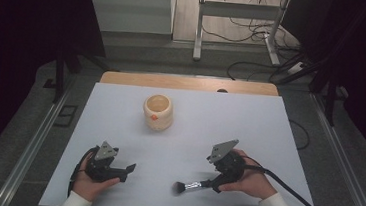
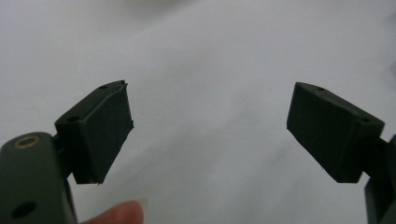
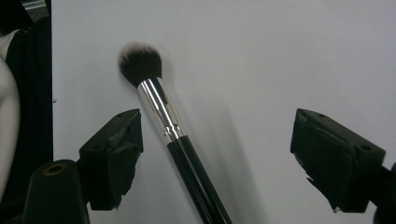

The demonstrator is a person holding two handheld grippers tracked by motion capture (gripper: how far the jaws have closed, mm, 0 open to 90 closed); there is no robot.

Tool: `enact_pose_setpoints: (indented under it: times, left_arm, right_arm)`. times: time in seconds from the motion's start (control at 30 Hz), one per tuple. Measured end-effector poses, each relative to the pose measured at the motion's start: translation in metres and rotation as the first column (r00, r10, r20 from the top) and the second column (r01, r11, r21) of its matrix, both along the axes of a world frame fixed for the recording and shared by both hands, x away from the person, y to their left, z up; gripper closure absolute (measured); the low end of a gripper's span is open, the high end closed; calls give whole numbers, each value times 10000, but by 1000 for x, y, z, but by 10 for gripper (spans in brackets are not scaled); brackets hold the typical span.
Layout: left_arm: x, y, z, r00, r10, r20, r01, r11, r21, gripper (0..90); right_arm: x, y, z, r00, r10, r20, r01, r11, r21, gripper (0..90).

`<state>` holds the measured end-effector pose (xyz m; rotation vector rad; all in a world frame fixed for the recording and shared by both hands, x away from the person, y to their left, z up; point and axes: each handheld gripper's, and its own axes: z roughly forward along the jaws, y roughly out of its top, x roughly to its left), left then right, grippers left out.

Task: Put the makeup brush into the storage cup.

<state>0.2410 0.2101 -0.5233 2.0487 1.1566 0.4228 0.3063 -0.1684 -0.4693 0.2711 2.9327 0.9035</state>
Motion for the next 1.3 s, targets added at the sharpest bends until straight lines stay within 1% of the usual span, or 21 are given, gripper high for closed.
enact_pose_setpoints:
  times: [0.17,0.27,0.37,0.43,0.5,0.53,0.6,0.7,0.8,0.83,0.9,1.07,1.2,1.23,1.3]
  left_arm:
    - [0,0,0,10000,33,-3,-33,10000,14,149]
    - [0,0,0,10000,43,-5,-43,10000,29,149]
    - [0,-1,0,10000,89,13,-89,10000,-11,149]
    - [0,-1,0,10000,93,15,-93,10000,-15,149]
    - [0,0,0,10000,64,-14,-64,10000,32,149]
    - [0,0,0,10000,63,-15,-63,10000,33,149]
    - [0,0,0,10000,65,-12,-64,10000,38,149]
    - [0,0,-1,10000,67,-29,-67,10000,26,150]
    - [0,0,-1,10000,61,-23,-61,10000,32,150]
    - [0,0,-1,10000,56,-26,-56,10000,33,150]
    - [1,0,-1,10000,52,-29,-52,10000,39,150]
    - [0,0,-1,10000,51,-25,-51,10000,46,151]
    - [0,0,-1,10000,43,-33,-43,10000,54,151]
    - [1,0,-1,10000,42,-36,-42,10000,51,151]
    - [1,0,-1,10000,42,-35,-42,10000,47,151]
  right_arm:
    - [0,6,-2,9998,148,-90,-149,9999,-82,180]
    - [-3,12,-2,9994,330,-89,-331,9993,-143,182]
    - [-5,19,-3,9982,598,-8,-598,9977,-325,186]
    - [-5,21,-4,9980,638,-33,-638,9971,-403,185]
    - [-5,26,-7,9965,833,-36,-833,9940,-702,187]
    - [-5,28,-9,9957,923,-115,-929,9932,-699,189]
    - [-5,31,-12,9949,1004,-97,-1009,9912,-851,191]
    - [-6,36,-16,9925,1186,-311,-1209,9890,-852,198]
    - [-6,39,-21,9900,1369,-342,-1398,9848,-1033,209]
    - [-7,40,-22,9907,1308,-369,-1342,9842,-1158,214]
    - [-8,42,-24,9906,1339,-264,-1363,9806,-1412,221]
    - [-13,51,-25,9851,1710,-182,-1713,9661,-1930,259]
    - [-14,56,-30,9807,1928,-314,-1948,9541,-2276,315]
    - [-14,57,-31,9806,1922,-377,-1957,9526,-2329,328]
    - [-15,58,-32,9800,1965,-304,-1978,9488,-2461,360]
